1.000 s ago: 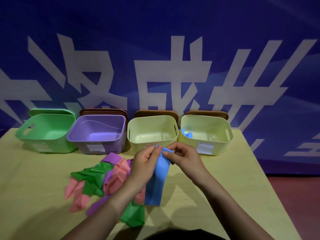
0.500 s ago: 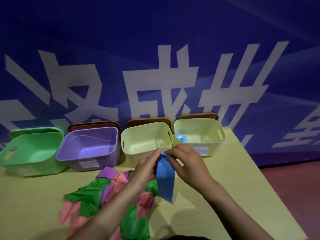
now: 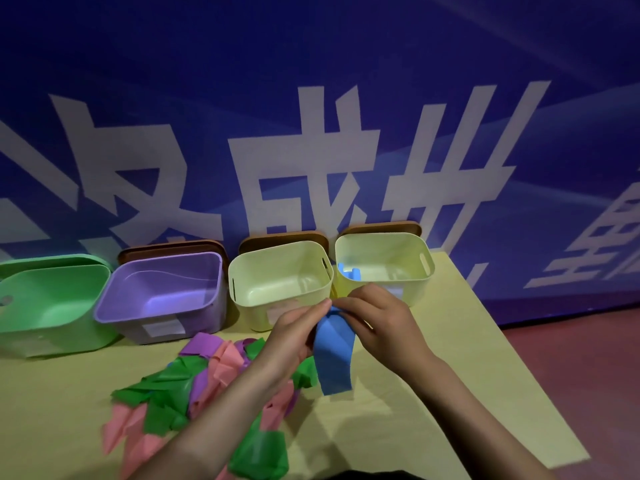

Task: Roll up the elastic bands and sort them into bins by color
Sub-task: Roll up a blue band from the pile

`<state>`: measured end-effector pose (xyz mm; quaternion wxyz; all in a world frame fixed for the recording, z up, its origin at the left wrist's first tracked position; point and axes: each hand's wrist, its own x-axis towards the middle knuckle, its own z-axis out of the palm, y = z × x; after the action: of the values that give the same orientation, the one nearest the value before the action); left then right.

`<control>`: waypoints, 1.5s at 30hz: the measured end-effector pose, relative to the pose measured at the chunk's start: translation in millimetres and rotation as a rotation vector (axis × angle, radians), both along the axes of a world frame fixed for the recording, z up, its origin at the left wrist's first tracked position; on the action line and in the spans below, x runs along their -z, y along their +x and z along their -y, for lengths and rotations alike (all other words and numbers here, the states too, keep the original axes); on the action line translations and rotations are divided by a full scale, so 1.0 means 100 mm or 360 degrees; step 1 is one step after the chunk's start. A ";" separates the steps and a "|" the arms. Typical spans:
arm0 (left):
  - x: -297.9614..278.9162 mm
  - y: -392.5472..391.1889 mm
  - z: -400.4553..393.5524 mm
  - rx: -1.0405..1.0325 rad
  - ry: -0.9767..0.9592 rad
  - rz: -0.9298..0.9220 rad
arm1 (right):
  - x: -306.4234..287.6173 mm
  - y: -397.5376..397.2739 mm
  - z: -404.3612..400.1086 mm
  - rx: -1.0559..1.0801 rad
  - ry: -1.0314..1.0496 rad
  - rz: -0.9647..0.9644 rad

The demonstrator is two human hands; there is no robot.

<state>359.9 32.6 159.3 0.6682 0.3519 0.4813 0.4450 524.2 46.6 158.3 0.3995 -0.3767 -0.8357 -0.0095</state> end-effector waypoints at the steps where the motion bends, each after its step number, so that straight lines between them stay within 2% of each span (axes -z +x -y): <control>1: 0.00 0.00 0.01 -0.0014 0.0008 0.0010 | -0.01 0.02 -0.01 -0.0032 -0.0016 0.0003; 3: 0.01 0.01 0.01 -0.0025 0.0038 0.0028 | -0.06 0.06 -0.03 -0.0145 -0.0142 -0.0048; 8: 0.03 0.03 -0.04 -0.0125 0.0089 0.0055 | -0.17 0.11 -0.08 -0.0352 -0.0689 -0.0257; 13: -0.01 0.06 -0.11 -0.0239 0.0393 -0.0243 | -0.15 -0.01 -0.16 -0.0111 -0.1261 -0.0674; 16: -0.03 0.06 -0.13 -0.0273 0.0516 -0.0411 | -0.13 -0.06 -0.20 -0.0110 -0.1356 -0.0837; 22: 0.01 0.07 -0.09 -0.0349 0.0600 -0.0476 | -0.08 -0.09 -0.14 -0.0180 -0.1445 -0.1040; 29: 0.04 0.06 0.01 -0.0406 0.0638 -0.0412 | -0.07 -0.18 -0.01 -0.0201 -0.1440 -0.1160; 31: 0.01 0.05 0.02 -0.0399 0.0524 -0.0259 | -0.08 -0.21 0.02 -0.0182 -0.1448 -0.1220; 33: 0.01 0.04 0.02 -0.0355 0.0281 -0.0105 | -0.08 -0.23 0.04 -0.0136 -0.1432 -0.1257; 35: 0.04 0.02 0.04 -0.0281 0.0131 -0.0151 | -0.06 -0.23 0.03 -0.0079 -0.1387 -0.1257; 37: 0.07 -0.01 0.06 -0.0294 0.0109 -0.0264 | -0.03 -0.24 0.02 -0.0042 -0.1268 -0.1153; 39: 0.08 -0.04 0.04 -0.0366 0.0121 -0.0277 | -0.01 -0.24 0.01 -0.0038 -0.1012 -0.0920; 42: 0.08 -0.06 0.01 -0.0400 0.0104 -0.0245 | 0.03 -0.20 -0.04 -0.0054 -0.0556 -0.0530; 45: 0.04 -0.04 0.00 -0.0403 0.0070 -0.0100 | 0.04 -0.14 -0.11 -0.0063 -0.0364 -0.0341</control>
<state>356.2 32.6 155.1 0.5834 0.3167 0.5328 0.5249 509.9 58.0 154.2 0.4412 -0.4020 -0.7911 0.1337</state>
